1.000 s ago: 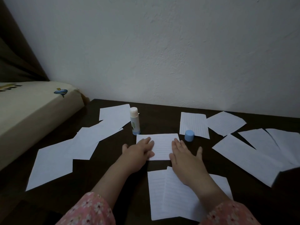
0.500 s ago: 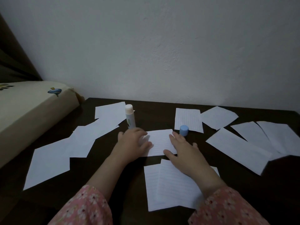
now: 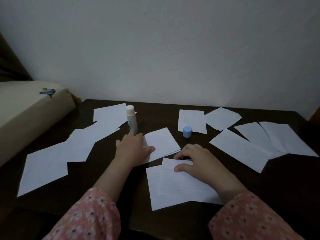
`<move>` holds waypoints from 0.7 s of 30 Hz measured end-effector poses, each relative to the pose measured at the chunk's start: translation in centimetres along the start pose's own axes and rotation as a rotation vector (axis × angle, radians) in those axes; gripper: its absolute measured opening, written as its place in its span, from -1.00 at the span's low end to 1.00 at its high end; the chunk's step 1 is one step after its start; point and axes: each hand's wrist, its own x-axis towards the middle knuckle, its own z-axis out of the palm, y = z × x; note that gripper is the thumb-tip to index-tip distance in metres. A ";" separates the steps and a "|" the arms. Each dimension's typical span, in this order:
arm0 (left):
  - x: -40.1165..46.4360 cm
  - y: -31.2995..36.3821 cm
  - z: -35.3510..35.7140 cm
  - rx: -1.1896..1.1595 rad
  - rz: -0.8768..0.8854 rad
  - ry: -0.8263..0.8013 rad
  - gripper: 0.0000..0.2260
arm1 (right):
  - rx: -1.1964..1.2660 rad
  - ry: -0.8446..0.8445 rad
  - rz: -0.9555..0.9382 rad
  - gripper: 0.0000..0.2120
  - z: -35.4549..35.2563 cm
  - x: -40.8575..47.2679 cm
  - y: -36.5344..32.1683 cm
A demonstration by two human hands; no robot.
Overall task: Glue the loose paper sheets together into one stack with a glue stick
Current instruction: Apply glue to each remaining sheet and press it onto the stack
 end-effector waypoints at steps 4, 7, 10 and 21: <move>-0.2 -0.7 -0.5 -0.011 -0.050 -0.053 -0.37 | -0.020 0.006 -0.024 -0.62 0.3 -0.4 0.4; -0.4 -1.2 -0.8 -0.035 -0.061 -0.063 -0.36 | -0.022 0.003 -0.014 -0.60 0.4 -0.5 0.4; -0.7 -1.4 -1.3 -0.074 -0.076 -0.045 -0.37 | 0.005 0.000 0.031 -0.58 0.4 -0.4 -0.1; -1.4 -2.5 -2.4 -0.525 -0.114 0.105 -0.68 | -0.035 -0.100 0.221 -0.56 -0.3 1.1 -1.5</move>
